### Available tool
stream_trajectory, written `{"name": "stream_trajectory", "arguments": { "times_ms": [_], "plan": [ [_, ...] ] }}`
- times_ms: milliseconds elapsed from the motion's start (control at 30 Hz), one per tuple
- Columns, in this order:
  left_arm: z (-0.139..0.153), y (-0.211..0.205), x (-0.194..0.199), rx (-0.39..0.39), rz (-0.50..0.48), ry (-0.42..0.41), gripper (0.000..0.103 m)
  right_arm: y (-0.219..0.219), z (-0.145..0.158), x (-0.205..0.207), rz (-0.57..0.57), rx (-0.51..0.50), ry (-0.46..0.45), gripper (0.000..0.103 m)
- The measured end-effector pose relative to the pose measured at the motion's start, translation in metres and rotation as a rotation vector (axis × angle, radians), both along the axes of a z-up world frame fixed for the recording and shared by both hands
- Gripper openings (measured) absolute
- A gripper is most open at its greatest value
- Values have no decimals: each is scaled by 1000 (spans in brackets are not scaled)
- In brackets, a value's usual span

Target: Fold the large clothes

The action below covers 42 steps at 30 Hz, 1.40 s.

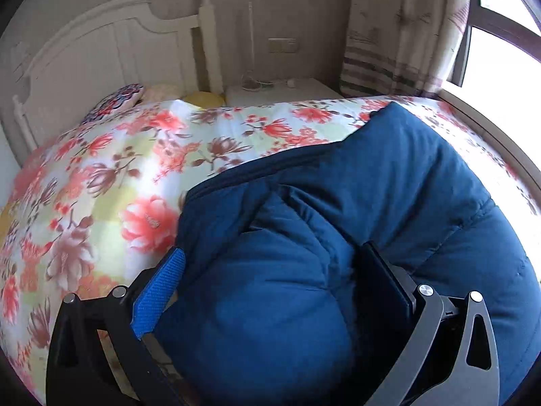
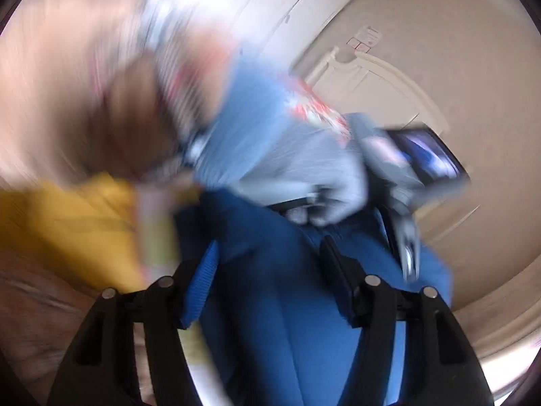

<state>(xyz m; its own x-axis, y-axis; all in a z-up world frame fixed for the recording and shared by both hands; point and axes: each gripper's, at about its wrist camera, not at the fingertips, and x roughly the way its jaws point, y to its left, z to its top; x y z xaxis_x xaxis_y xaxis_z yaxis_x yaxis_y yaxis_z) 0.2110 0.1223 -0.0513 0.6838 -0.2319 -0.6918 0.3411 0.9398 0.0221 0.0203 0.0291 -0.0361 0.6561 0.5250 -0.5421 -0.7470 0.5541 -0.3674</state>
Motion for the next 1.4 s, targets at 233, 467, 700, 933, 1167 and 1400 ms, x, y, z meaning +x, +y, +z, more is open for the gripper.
{"name": "stream_trajectory", "arguments": {
  "times_ms": [233, 467, 700, 933, 1167, 1400],
  "plan": [
    [1, 11, -7, 10, 108, -61, 99, -134, 67, 115, -366, 324, 62, 60],
    [-1, 9, -6, -7, 107, -54, 99, -135, 4, 266, -471, 240, 363, 44],
    [15, 11, -17, 146, 193, -123, 99, -78, -39, 282, -455, -41, 332, 49],
    [86, 20, -84, -25, 226, -226, 98, -68, -36, 284, -449, -64, 314, 48],
    [4, 10, -99, -14, 224, -153, 99, -63, -37, 274, -465, -88, 250, 48],
    [1, 9, -103, 2, 243, -200, 99, -62, -38, 271, -475, -103, 222, 48]
  ]
}}
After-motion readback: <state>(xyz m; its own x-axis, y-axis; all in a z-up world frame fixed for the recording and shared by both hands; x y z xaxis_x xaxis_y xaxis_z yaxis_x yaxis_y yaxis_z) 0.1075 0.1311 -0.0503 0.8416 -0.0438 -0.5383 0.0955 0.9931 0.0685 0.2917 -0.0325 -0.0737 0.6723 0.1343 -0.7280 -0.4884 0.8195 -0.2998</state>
